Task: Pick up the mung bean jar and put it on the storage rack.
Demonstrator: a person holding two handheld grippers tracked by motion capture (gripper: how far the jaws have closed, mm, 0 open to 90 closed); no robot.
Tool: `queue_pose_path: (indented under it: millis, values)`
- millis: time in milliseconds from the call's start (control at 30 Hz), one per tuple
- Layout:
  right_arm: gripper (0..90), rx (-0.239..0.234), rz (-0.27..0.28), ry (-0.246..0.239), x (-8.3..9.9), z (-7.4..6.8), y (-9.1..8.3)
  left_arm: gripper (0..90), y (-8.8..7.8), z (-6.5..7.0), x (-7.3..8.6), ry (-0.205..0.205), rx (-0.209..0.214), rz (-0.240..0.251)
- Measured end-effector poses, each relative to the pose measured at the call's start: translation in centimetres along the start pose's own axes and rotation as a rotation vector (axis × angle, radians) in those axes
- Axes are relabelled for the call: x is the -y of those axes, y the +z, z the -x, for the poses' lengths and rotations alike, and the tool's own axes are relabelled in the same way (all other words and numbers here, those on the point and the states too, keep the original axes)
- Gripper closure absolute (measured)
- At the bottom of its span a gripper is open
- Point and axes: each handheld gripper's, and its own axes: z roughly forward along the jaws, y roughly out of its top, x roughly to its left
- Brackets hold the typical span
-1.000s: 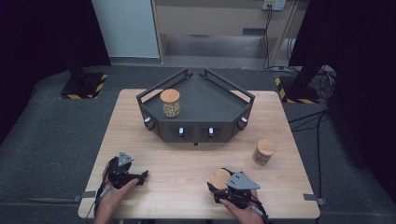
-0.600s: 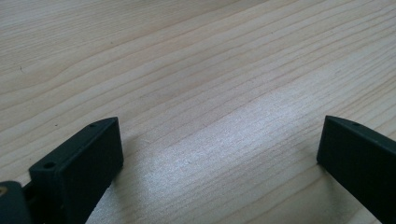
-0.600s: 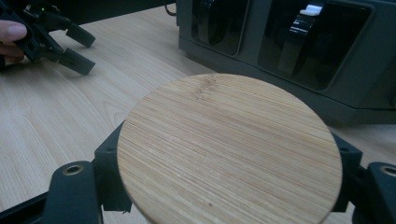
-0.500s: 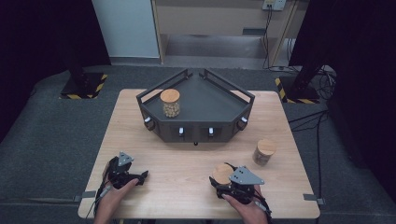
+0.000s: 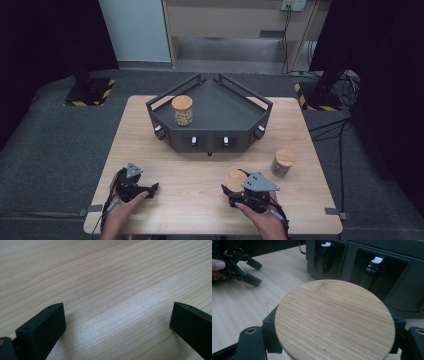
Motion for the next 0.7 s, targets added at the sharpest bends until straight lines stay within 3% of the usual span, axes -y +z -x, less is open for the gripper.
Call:
queue_pose_path:
  millis: [700]
  values:
    - [25.4, -0.006, 0.004, 0.011, -2.3, -0.2, 1.5, 0.0, 0.0, 0.0, 0.0, 0.000, 0.000, 0.000]
